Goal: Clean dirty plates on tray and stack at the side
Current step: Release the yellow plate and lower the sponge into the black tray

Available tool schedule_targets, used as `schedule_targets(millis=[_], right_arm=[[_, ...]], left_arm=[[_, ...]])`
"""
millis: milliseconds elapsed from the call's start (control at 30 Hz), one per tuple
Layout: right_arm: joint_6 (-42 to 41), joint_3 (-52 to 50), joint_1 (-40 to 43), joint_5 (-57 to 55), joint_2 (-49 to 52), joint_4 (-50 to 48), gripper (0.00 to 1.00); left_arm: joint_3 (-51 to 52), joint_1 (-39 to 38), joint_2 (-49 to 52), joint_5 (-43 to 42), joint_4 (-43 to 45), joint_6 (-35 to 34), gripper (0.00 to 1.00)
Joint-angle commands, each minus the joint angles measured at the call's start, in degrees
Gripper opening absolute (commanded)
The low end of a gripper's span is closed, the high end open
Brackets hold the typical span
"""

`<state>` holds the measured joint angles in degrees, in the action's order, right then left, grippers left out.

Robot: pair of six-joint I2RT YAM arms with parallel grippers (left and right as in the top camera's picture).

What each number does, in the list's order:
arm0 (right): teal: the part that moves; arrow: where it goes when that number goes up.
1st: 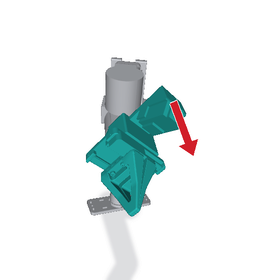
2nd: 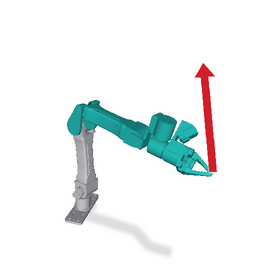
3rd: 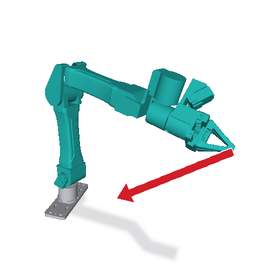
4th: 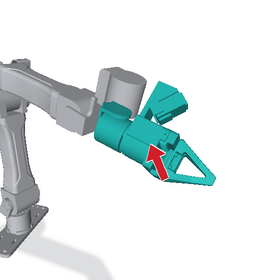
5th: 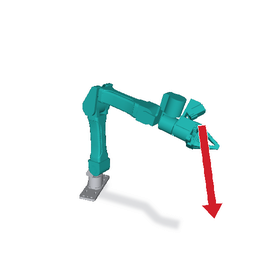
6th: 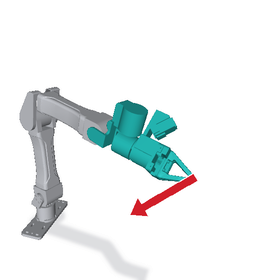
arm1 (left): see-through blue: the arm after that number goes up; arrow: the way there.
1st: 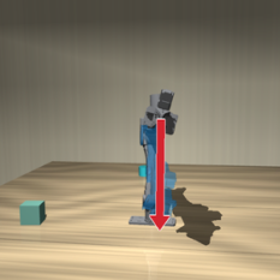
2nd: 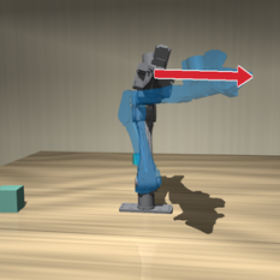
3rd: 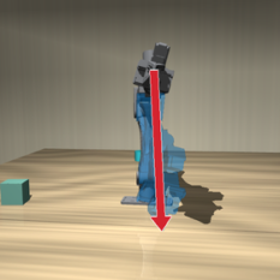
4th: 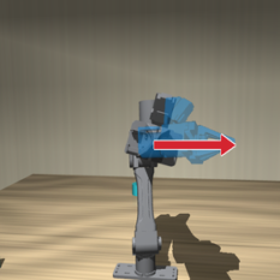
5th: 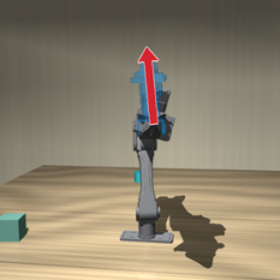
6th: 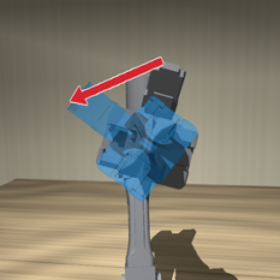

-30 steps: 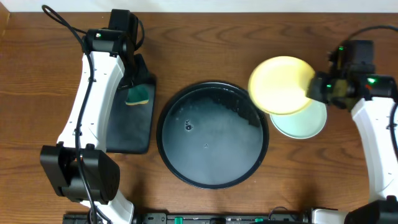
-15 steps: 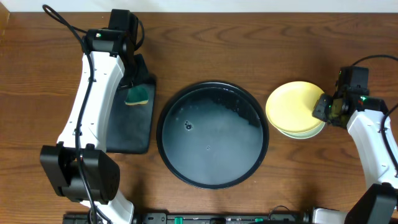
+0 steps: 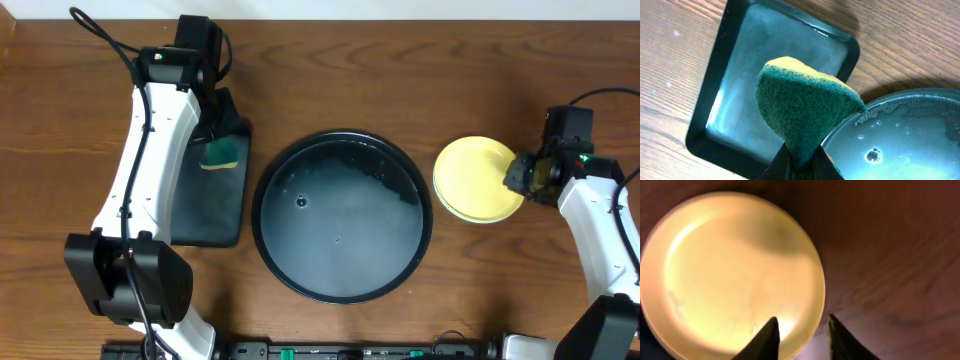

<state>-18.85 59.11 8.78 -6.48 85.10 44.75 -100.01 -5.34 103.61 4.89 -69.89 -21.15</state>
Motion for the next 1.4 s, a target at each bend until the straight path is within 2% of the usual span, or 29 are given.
schedule_targets(millis=[0,133,267,567,733,833,867,900,1100,1300,1333,1367], right_arm=[[-0.3,4.4,-1.0,-0.4,-1.1,2.5,0.33],[3.7,9.8,-3.0,4.9,-1.1,4.5,0.40],[3.9,12.6,-5.4,8.8,-1.1,4.0,0.45],[3.9,12.9,-10.2,8.9,-1.1,2.4,0.50],[3.9,12.9,-10.8,8.9,-1.1,2.4,0.51],[3.9,12.9,-10.8,8.9,-1.1,2.4,0.51],[3.9,12.9,-10.8,8.9,-1.1,2.4,0.51],[3.9,12.9,-10.8,8.9,-1.1,2.4,0.51],[3.9,12.9,-10.8,8.9,-1.1,2.6,0.50],[4.0,14.7,-11.3,9.6,-1.3,3.1,0.50],[4.0,15.7,-11.4,10.0,-1.4,3.3,0.52],[4.4,16.8,-11.6,10.0,-1.6,3.5,0.55]], left_arm=[[-0.3,0.2,-0.5,0.8,-0.2,2.1,0.08],[0.2,0.7,-0.5,0.8,-0.1,3.6,0.08],[3.2,2.5,-0.4,4.1,1.5,4.2,0.08],[16.1,6.6,-0.2,4.2,13.1,16.5,0.07],[23.6,6.7,-0.2,3.7,19.9,17.2,0.09],[25.5,6.7,-0.1,1.5,21.0,16.7,0.28],[25.6,6.7,-0.1,1.6,21.0,16.4,0.41],[25.6,6.7,-0.1,1.6,21.0,16.4,0.45],[24.5,6.7,-1.2,1.6,19.5,16.2,0.47],[17.1,6.6,-8.3,1.5,12.9,15.9,0.47],[16.1,6.6,-10.5,1.4,12.2,15.9,0.50],[15.7,6.6,-12.3,0.9,12.1,16.0,0.71]])
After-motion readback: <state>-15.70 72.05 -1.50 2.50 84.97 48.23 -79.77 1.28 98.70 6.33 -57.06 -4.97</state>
